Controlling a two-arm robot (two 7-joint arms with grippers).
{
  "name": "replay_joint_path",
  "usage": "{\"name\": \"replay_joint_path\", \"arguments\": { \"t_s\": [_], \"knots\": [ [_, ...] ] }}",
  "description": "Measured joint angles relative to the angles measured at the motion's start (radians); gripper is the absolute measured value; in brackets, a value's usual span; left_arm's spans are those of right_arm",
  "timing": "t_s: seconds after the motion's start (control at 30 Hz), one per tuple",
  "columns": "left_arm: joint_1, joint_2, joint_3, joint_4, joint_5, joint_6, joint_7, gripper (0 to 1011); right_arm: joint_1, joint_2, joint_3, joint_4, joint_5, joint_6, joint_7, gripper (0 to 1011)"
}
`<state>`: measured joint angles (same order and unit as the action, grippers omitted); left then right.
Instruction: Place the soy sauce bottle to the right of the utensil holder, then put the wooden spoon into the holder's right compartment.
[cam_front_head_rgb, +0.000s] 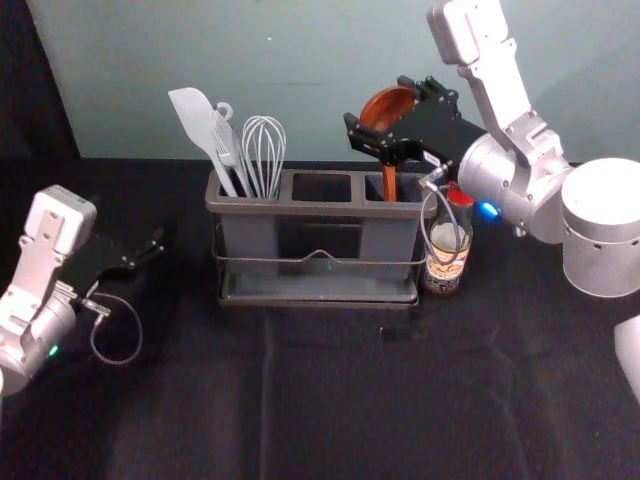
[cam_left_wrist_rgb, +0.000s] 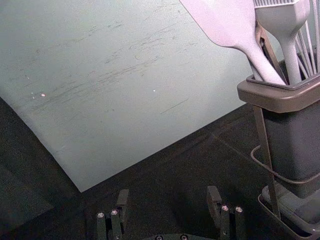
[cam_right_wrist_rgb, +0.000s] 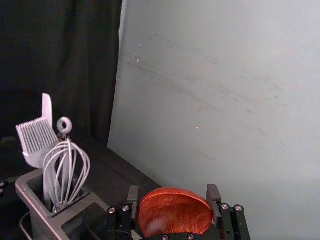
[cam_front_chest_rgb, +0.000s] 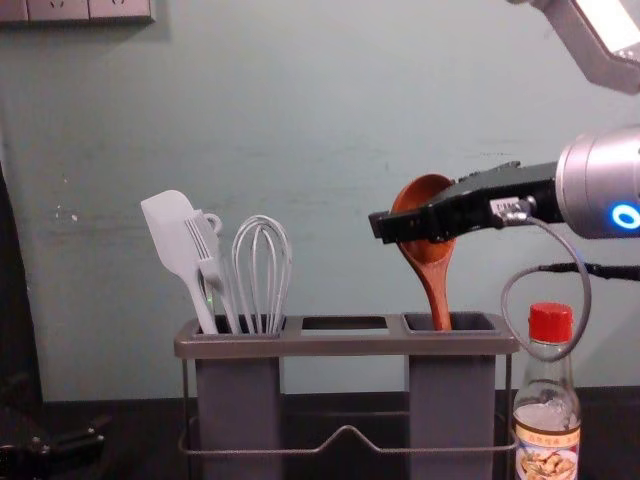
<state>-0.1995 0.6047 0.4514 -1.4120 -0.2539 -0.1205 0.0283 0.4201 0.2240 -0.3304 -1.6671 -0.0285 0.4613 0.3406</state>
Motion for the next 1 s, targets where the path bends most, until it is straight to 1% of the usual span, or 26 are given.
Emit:
{"name": "replay_joint_path", "arguments": {
  "t_s": [0.43, 1.0],
  "knots": [
    [0.000, 0.000, 0.000, 0.000, 0.000, 0.000, 0.000, 1000, -0.023, 0.018, -0.008, -0.002, 0.012, -0.007, 0.013, 841],
    [0.000, 0.000, 0.000, 0.000, 0.000, 0.000, 0.000, 1000, -0.031, 0.037, -0.015, 0.006, 0.030, -0.014, 0.023, 841]
  ]
}}
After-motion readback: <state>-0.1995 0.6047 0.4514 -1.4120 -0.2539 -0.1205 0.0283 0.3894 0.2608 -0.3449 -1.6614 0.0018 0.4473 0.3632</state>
